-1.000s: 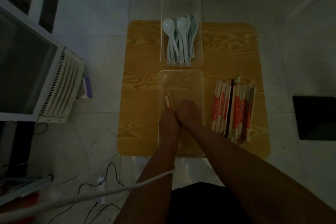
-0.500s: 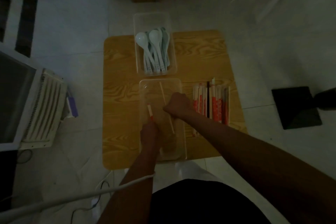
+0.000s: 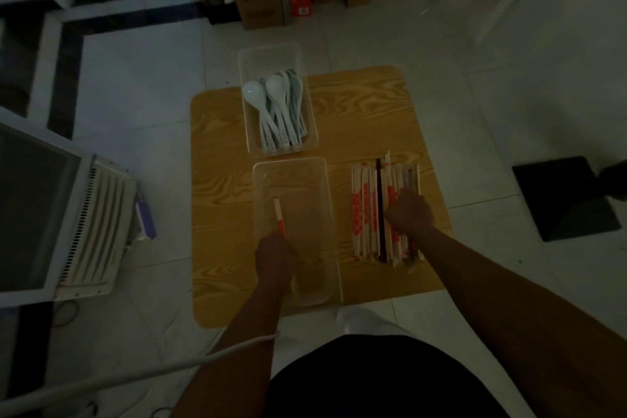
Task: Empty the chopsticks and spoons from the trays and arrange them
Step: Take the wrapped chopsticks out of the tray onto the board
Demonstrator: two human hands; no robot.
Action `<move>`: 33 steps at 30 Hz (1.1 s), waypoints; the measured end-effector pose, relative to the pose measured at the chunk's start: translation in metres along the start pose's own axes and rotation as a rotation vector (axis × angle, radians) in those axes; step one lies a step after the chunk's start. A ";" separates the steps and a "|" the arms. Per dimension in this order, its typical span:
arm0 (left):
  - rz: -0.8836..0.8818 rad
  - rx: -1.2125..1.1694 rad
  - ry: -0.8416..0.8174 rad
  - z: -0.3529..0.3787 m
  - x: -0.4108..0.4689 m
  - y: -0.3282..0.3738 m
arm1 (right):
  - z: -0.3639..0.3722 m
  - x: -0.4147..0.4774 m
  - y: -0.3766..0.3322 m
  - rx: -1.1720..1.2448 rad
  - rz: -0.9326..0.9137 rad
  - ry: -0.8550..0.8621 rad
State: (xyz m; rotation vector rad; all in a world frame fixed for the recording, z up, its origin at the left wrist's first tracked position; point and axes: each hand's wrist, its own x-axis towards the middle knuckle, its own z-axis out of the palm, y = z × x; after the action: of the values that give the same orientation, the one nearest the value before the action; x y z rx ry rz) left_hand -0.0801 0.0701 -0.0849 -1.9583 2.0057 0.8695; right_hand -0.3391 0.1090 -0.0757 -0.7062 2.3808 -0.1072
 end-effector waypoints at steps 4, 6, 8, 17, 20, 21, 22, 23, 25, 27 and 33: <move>-0.020 0.027 0.031 -0.003 0.001 -0.003 | 0.009 0.003 0.001 0.011 -0.006 0.020; -0.005 0.051 0.041 -0.006 0.003 -0.003 | 0.010 0.005 0.001 -0.004 -0.008 0.025; 0.004 0.036 0.068 -0.011 0.004 0.001 | 0.009 0.005 0.001 -0.013 -0.013 0.009; 0.210 -0.241 0.072 -0.034 0.009 0.090 | -0.020 0.019 0.014 0.080 0.052 0.065; 0.301 -0.204 -0.008 -0.023 0.011 0.121 | -0.023 0.025 0.023 0.123 0.023 0.068; 0.307 -0.210 -0.041 -0.017 0.012 0.129 | -0.024 0.026 0.026 0.136 0.025 0.076; 0.311 -0.214 -0.065 -0.011 0.013 0.136 | -0.023 0.028 0.029 0.147 0.031 0.082; 0.305 -0.215 -0.095 -0.004 0.014 0.142 | -0.022 0.028 0.031 0.159 0.037 0.086; 0.279 -0.222 -0.130 0.009 0.016 0.152 | -0.020 0.030 0.039 0.182 0.044 0.080; 0.249 -0.212 -0.132 0.021 0.019 0.160 | -0.016 0.031 0.047 0.205 0.063 0.071; 0.192 -0.100 -0.176 0.043 0.032 0.167 | -0.014 0.029 0.066 0.200 0.115 0.041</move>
State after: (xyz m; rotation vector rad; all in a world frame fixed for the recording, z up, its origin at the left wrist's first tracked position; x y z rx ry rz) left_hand -0.2549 0.0572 -0.0919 -1.6886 2.1069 1.1643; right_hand -0.3969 0.1488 -0.0976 -0.4761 2.4020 -0.3086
